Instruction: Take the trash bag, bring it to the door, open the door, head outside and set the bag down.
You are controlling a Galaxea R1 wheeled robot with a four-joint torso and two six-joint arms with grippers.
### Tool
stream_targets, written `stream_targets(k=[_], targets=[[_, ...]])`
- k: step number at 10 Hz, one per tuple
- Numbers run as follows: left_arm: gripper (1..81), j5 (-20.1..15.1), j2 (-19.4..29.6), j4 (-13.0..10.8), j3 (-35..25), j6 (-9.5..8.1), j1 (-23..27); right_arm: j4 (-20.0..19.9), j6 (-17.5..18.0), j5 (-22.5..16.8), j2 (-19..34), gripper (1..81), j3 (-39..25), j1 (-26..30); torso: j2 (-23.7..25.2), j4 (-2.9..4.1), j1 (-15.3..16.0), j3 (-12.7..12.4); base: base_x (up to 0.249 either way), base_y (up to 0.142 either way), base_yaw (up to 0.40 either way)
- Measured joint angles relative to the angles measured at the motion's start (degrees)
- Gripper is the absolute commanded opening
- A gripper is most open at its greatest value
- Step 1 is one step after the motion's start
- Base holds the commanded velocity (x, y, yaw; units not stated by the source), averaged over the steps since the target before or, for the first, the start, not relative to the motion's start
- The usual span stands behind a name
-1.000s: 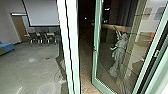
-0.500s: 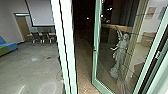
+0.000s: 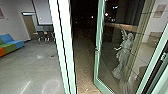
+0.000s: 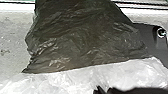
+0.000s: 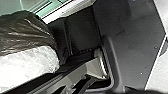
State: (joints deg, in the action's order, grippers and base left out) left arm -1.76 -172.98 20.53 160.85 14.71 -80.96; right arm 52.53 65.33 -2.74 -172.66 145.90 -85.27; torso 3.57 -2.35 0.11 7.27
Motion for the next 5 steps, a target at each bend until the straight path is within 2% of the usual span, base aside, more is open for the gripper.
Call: stream_targets(k=[3, 5], targets=[[1.0, 0.0, 0.1, 0.0, 0.0, 0.0, 0.0, 0.0, -0.1, 0.3, 0.5, 81.1, 0.1, -0.3, 0.0, 0.0, 0.0, 0.0, 0.0, -0.087, 0.0], [1.0, 0.0, 0.3, -0.2, 0.0, 0.02, 0.0, 0.0, -0.4, 1.5, 3.0, 81.1, 0.1, -1.5, 0.0, 0.0, 0.0, 0.0, 0.0, -0.087, 0.0]])
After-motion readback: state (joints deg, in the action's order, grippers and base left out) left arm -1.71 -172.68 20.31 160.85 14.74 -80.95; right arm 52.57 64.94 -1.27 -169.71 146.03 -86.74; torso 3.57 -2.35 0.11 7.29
